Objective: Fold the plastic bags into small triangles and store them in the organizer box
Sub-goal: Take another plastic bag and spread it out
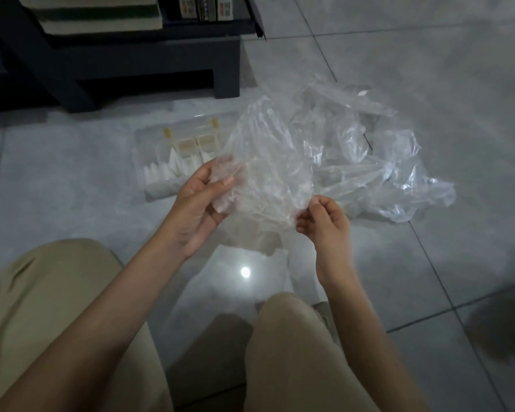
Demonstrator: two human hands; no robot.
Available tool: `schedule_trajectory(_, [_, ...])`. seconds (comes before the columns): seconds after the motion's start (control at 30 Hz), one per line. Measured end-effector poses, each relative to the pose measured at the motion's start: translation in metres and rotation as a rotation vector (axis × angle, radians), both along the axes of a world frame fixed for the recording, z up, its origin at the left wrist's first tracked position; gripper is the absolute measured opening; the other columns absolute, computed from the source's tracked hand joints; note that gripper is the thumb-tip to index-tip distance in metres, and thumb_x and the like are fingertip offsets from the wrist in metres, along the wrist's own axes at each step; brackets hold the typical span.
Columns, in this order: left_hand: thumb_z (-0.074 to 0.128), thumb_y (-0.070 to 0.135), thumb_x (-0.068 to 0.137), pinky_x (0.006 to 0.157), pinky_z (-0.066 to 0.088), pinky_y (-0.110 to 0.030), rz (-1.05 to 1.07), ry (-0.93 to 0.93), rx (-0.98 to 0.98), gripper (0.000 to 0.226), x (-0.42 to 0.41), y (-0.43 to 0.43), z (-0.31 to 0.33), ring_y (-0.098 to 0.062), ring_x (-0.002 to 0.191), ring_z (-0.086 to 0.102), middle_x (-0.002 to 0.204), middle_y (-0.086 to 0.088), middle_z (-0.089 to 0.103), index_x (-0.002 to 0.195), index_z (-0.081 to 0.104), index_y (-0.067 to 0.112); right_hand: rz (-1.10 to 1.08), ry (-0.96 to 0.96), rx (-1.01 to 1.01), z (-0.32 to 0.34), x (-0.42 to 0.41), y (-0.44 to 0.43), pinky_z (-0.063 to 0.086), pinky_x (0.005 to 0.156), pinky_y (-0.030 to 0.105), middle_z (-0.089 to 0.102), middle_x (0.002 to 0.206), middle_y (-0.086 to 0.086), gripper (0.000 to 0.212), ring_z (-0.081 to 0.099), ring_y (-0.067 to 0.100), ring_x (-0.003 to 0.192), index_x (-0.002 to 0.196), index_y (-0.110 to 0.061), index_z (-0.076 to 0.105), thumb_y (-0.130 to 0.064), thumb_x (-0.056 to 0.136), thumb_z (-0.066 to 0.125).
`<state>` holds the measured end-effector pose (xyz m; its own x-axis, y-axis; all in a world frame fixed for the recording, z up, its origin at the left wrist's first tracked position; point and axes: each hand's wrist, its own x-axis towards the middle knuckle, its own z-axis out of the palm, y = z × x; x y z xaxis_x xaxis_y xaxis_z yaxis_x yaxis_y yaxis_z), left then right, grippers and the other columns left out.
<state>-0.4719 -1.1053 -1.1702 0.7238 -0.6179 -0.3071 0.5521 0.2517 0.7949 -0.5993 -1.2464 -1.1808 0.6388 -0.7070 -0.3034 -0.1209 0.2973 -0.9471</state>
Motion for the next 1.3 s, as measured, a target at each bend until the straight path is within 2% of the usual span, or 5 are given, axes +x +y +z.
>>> schedule_trajectory(0.13, [0.062,-0.011,0.08,0.092,0.053,-0.033,-0.09,-0.118,0.04,0.067,-0.005,0.002,0.0,-0.02,0.111,0.063,0.124,-0.004,0.065,0.14,0.044,0.014,0.037,0.112,-0.144,-0.003,0.002,0.005,0.048,0.065,0.018,0.068,0.076,-0.002,0.013,0.062,0.005,0.065,0.094,-0.019,0.054,-0.007,0.097,0.05])
schedule_trajectory(0.37, [0.063,-0.012,0.082,0.083,0.054,-0.025,0.032,-0.363,0.212,0.034,-0.013,-0.003,0.0,-0.015,0.098,0.068,0.106,-0.004,0.07,0.108,0.059,0.009,0.111,-0.05,-0.741,-0.007,-0.004,0.016,0.043,0.087,0.017,0.044,0.127,-0.003,0.05,0.052,0.008,0.107,0.124,-0.031,0.038,-0.01,0.083,0.057])
schedule_trajectory(0.67, [0.047,0.006,0.092,0.09,0.053,-0.027,-0.217,-0.577,0.172,0.03,-0.022,-0.005,-0.002,-0.013,0.121,0.057,0.129,-0.003,0.06,0.114,0.065,0.016,0.286,-0.089,-0.189,0.004,0.005,0.03,0.052,0.077,0.02,0.07,0.096,-0.004,0.013,0.068,0.008,0.091,0.11,-0.013,0.057,-0.011,0.098,0.052])
schedule_trajectory(1.0, [0.077,0.006,0.077,0.08,0.047,-0.017,-0.104,-0.917,0.423,0.039,-0.022,-0.004,-0.008,-0.002,0.1,0.06,0.108,0.012,0.065,0.109,0.063,0.024,0.24,-0.22,0.267,0.006,0.003,0.019,0.052,0.086,0.03,0.071,0.101,0.011,0.025,0.067,0.021,0.098,0.109,-0.001,0.061,-0.009,0.099,0.039])
schedule_trajectory(1.3, [0.072,0.001,0.081,0.078,0.047,-0.013,0.026,-0.865,0.393,0.015,-0.017,-0.001,-0.007,-0.001,0.079,0.062,0.084,0.005,0.068,0.086,0.068,0.014,0.164,-0.184,0.112,0.001,0.0,0.015,0.051,0.083,0.027,0.071,0.088,0.003,0.036,0.067,0.016,0.089,0.132,-0.021,0.043,-0.004,0.1,0.042])
